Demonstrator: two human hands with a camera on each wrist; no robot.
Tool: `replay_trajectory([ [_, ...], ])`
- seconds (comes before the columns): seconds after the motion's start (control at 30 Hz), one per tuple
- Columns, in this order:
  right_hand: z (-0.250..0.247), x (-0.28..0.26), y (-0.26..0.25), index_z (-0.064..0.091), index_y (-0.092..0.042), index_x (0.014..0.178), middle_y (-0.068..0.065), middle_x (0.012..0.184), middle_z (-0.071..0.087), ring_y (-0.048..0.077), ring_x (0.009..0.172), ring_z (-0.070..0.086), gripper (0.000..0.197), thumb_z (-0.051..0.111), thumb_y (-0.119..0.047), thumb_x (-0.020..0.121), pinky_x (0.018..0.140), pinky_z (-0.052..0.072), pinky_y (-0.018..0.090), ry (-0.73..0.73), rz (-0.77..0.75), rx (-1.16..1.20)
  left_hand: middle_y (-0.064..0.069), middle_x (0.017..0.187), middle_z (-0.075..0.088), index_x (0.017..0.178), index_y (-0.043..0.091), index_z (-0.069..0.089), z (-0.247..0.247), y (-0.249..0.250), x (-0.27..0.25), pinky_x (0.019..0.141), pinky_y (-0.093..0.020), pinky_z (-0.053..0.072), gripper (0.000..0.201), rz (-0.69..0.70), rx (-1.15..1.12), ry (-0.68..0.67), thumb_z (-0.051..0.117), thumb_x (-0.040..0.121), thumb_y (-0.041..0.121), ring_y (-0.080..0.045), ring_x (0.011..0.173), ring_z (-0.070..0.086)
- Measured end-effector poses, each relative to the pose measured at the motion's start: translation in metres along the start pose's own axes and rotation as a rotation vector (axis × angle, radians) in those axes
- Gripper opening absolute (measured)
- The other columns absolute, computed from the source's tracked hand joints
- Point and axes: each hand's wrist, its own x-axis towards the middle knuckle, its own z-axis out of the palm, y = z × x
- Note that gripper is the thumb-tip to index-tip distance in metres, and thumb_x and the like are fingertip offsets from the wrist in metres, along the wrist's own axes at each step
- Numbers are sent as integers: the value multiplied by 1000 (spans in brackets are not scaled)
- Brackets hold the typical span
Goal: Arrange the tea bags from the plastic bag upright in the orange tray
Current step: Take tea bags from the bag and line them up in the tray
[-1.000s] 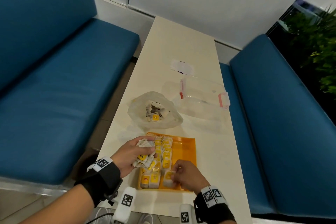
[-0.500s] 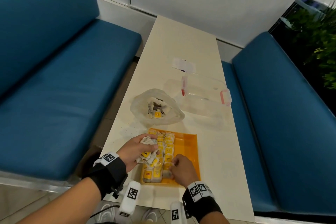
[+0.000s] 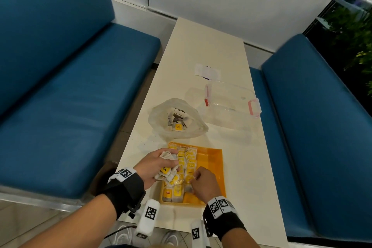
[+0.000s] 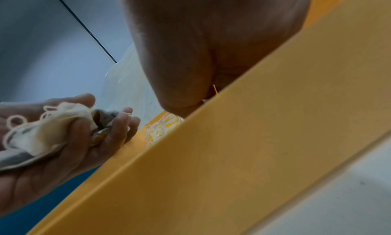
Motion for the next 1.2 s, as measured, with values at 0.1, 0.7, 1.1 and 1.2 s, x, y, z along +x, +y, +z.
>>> replay_trajectory([
  [0.1, -1, -2, -2, 51, -22, 81, -2, 85, 61, 18, 73, 59, 14, 57, -11, 83, 64, 51, 33, 7, 17, -3, -19, 97, 70, 124, 6, 65, 0, 2, 0, 69, -36, 60, 40, -8, -24, -3, 70, 86, -5, -34, 91, 71],
  [0.7, -48, -25, -63, 60, -5, 89, 9, 68, 68, 24, 59, 65, 14, 74, -4, 84, 45, 43, 27, -141, -87, 694, -17, 102, 71, 125, 11, 63, 13, 12, 10, 66, -35, 59, 37, 68, -287, 76, 66, 89, 2, -27, 87, 71],
  [1.1, -63, -17, -72, 65, 3, 93, 10, 71, 65, 20, 62, 63, 9, 70, 1, 86, 52, 45, 28, -99, -157, 730, -24, 113, 68, 127, 5, 60, 9, 14, 5, 67, -39, 61, 58, 51, -234, -10, 70, 72, -14, -36, 95, 68],
  [1.2, -59, -18, -72, 65, 3, 93, 12, 68, 64, 18, 60, 60, 9, 69, 4, 85, 51, 44, 26, -158, -105, 814, -23, 113, 69, 126, 6, 62, 7, 17, 3, 68, -39, 62, 56, 52, -264, -56, 65, 75, -17, -37, 97, 69],
])
